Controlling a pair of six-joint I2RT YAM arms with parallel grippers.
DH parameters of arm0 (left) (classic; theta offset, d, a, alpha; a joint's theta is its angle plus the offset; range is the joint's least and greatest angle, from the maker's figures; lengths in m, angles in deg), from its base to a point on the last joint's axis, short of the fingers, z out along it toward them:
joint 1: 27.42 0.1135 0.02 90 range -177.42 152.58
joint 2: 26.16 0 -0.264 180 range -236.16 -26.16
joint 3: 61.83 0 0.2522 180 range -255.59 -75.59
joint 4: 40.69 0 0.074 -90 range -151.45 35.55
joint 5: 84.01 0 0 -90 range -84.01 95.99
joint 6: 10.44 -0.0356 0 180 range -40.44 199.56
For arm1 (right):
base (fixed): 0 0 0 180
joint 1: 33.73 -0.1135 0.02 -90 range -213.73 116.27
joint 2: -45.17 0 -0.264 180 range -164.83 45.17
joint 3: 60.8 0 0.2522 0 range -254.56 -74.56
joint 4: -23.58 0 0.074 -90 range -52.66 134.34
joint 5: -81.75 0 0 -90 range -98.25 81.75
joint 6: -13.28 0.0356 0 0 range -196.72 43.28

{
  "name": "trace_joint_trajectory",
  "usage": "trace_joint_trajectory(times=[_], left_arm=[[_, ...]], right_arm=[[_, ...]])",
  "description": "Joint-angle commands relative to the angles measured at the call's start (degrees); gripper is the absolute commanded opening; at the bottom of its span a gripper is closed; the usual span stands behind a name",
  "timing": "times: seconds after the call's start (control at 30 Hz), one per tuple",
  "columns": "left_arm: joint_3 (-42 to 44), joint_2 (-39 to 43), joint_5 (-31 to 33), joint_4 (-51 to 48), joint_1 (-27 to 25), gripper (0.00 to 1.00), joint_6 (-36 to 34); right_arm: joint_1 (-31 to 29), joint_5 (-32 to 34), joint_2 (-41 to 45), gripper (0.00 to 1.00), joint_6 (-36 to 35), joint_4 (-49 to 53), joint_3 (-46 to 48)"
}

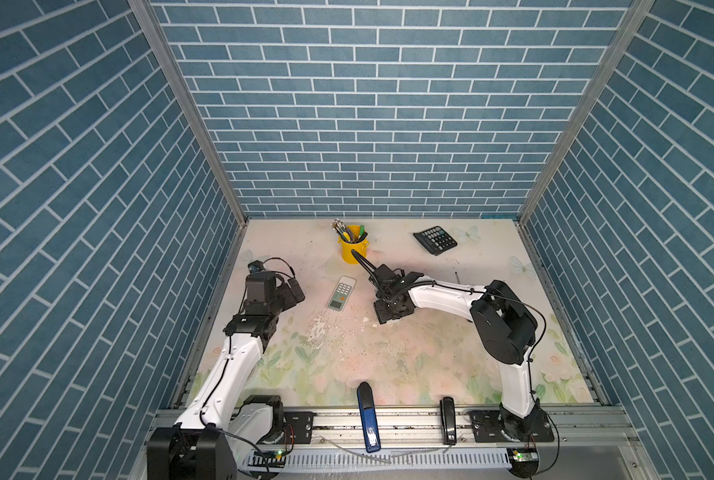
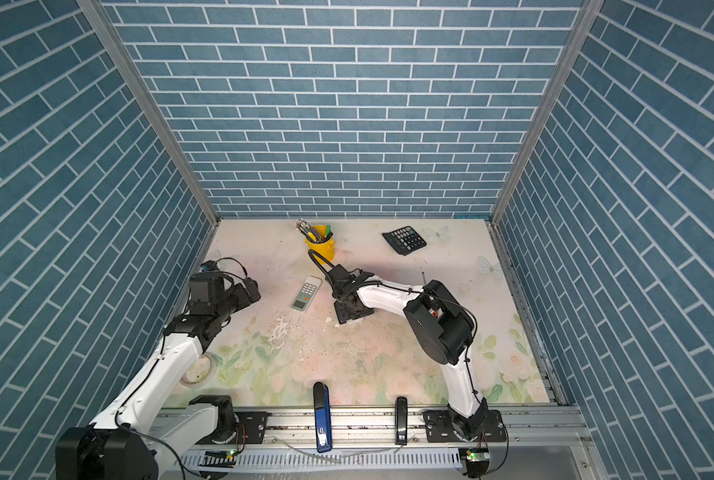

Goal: Unload the batteries from the remote control

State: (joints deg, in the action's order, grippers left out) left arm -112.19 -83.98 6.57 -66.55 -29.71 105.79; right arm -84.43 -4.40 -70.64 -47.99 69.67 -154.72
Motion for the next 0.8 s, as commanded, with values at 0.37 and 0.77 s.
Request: trace_joint_trajectory(times=[0.37,0.77], left_arm=[[1.9,-4.1,-12.2,4.1,-0.4,0.97,6.0],[4.4,-12.6,-18.8,21.9,-10.2,0.87,16.6]], right_arm=[[-0.4,-1.9,0.3,0.41,1.5,1.3,2.9],[0.6,-1.8,5.5,0.32,-3.9,5.7,1.6]])
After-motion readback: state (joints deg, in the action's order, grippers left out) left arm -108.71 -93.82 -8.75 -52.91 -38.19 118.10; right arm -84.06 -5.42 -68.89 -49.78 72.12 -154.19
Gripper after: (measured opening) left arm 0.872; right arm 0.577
